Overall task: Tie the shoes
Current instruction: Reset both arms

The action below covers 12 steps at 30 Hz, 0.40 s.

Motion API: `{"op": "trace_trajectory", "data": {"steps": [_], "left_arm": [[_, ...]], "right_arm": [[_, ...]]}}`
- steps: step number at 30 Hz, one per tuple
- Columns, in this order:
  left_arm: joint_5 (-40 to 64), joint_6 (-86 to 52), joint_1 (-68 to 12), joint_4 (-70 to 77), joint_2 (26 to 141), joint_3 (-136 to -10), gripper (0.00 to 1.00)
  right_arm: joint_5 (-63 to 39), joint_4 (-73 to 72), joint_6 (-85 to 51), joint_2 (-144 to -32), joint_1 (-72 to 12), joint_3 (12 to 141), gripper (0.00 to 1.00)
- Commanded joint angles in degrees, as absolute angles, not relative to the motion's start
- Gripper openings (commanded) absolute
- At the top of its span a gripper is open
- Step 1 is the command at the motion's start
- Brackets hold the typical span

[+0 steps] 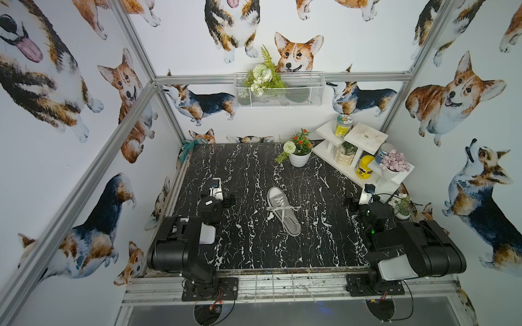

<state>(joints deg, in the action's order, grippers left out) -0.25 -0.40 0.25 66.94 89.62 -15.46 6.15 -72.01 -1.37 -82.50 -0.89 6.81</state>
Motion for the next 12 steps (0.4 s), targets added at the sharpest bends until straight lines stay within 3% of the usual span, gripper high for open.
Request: {"op": "trace_trajectory", "data": {"steps": [1, 12], "left_arm": [[-0.5, 0.0, 0.3, 68.4, 89.6, -15.4, 1.00], [-0.6, 0.0, 0.2, 68.5, 89.6, -15.4, 1.00]], "right_arm": [[5.0, -74.1, -0.5, -82.7, -1.1, 7.2, 1.00], [4.0, -73.0, -1.1, -82.8, -0.4, 7.8, 1.00]]}}
